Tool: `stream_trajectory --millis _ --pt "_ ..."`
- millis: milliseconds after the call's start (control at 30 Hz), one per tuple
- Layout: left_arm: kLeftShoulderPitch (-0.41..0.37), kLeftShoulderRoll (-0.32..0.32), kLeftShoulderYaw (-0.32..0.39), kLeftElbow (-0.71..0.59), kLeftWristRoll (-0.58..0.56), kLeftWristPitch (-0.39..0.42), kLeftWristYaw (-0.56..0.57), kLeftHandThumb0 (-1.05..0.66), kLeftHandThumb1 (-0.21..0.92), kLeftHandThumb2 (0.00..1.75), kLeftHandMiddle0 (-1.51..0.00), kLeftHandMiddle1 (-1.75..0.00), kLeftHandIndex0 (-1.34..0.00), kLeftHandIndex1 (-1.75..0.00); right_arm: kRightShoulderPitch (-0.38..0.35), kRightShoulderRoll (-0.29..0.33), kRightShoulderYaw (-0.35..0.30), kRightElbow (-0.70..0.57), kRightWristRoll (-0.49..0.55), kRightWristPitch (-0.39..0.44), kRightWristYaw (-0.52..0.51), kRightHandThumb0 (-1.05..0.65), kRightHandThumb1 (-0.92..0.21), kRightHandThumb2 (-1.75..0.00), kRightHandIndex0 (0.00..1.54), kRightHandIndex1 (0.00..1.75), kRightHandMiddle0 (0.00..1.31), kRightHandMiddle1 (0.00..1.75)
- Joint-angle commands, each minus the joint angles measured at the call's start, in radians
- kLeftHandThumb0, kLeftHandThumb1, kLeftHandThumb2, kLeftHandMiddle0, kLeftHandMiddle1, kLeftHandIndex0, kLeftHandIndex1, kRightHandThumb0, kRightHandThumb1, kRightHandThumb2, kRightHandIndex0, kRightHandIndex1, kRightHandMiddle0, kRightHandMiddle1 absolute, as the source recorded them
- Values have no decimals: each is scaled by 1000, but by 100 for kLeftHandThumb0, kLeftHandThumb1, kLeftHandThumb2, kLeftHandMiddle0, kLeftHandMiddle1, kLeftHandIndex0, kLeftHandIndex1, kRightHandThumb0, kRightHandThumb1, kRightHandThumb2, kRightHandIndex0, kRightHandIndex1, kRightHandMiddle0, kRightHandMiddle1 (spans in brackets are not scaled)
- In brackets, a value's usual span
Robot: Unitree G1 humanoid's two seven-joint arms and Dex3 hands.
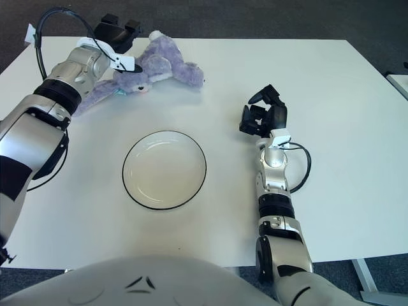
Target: Put the doll into the plate.
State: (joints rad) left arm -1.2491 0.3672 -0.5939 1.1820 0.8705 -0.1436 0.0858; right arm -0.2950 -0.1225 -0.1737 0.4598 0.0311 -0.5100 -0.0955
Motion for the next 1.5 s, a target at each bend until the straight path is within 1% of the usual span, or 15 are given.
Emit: stream_trajectory --millis 0,167,300,467,600,833,1033,1233,1467 --pt "-27 -12 -8 18 -1 21 -6 -105 92 44 -11 -175 0 -65 72 31 4 31 -2 17 -6 -47 -35 -127 134 175 58 175" --pt "-22 -20 -3 26 -12 30 -10 -105 92 46 -12 -175 0 -67 76 32 5 20 -2 27 -9 -47 -35 -127 134 175 58 175" --pt "-15 -25 7 29 -33 23 -27 -105 92 53 -12 -175 0 -68 77 33 5 16 2 32 -6 -47 -35 -127 134 175 58 175" --pt "-12 -25 8 29 -52 16 -60 -105 92 63 -12 -175 0 -62 79 32 6 11 1 35 -4 -47 -35 -128 134 175 59 175" --pt "-12 -21 7 27 -63 12 -95 -105 92 70 -14 -170 0 -54 79 31 7 7 2 37 -2 -47 -35 -128 134 175 59 175" --pt "-7 -16 3 16 -70 17 -138 -105 92 75 -18 -168 0 -49 79 30 8 5 0 38 -3 -47 -35 -128 135 175 59 175" --pt "-7 -15 -4 8 -71 26 -201 -105 92 82 -25 -170 0 -48 81 30 9 1 1 42 -1 -47 -35 -128 135 175 59 175" --pt "-7 -9 -1 -5 -80 9 -272 -105 92 88 -37 -174 0 -42 82 31 8 -1 4 44 1 -47 -35 -128 134 175 59 175" --pt "-5 -2 1 -18 -89 -6 -328 -105 92 89 -47 -175 0 -37 82 29 9 -2 0 40 1 -47 -35 -128 134 175 59 175"
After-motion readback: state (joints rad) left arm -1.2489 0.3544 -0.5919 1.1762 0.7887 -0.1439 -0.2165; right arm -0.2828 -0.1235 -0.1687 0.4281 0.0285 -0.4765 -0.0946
